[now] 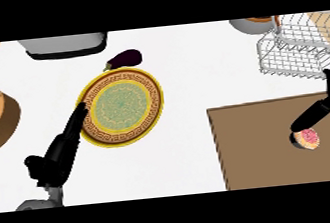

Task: Pick the cupcake from the tray and place it in the tiered basket

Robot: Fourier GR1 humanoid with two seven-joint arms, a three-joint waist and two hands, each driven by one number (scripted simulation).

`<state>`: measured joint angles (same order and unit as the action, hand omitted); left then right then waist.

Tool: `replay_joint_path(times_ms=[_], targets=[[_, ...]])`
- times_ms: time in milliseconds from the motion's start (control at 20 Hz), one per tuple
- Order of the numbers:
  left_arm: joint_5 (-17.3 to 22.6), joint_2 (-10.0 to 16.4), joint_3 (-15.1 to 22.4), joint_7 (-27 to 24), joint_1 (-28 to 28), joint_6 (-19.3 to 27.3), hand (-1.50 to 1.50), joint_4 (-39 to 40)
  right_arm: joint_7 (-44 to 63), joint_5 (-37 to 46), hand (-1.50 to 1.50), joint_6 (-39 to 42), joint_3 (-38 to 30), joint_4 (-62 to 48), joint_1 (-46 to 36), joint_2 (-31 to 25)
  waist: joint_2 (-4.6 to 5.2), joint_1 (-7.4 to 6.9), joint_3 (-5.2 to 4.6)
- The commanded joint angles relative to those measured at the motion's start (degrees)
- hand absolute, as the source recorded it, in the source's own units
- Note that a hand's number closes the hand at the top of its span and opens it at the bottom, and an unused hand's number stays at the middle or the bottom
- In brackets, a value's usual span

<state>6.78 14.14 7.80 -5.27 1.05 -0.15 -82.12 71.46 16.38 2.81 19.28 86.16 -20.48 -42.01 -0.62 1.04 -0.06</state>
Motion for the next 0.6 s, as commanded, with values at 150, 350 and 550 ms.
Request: replay_joint_path(times_ms=[150, 350, 550], targets=[[-0.35, -2.8, 1.62, 2.12, 3.58, 0.2, 0.0, 0.46, 13.76, 4.13, -1.5, -1.12, -0.07, 3.05, 3.97, 4.55, 0.26, 0.45, -0.13], [0.75, -1.92, 0.74, 3.11, 3.67, -1.08, 0.0, -0.37, 13.75, 6.03, -1.5, -2.22, -2.36, 2.97, 8.06, 4.8, 0.22, 0.37, -0.06], [-1.35, -2.96, 1.4, -1.3, 3.87, -0.9, 0.0, 4.02, 13.75, 9.49, -1.5, -2.18, -3.0, 0.27, 7.82, 10.09, 0.5, -0.17, -0.14]])
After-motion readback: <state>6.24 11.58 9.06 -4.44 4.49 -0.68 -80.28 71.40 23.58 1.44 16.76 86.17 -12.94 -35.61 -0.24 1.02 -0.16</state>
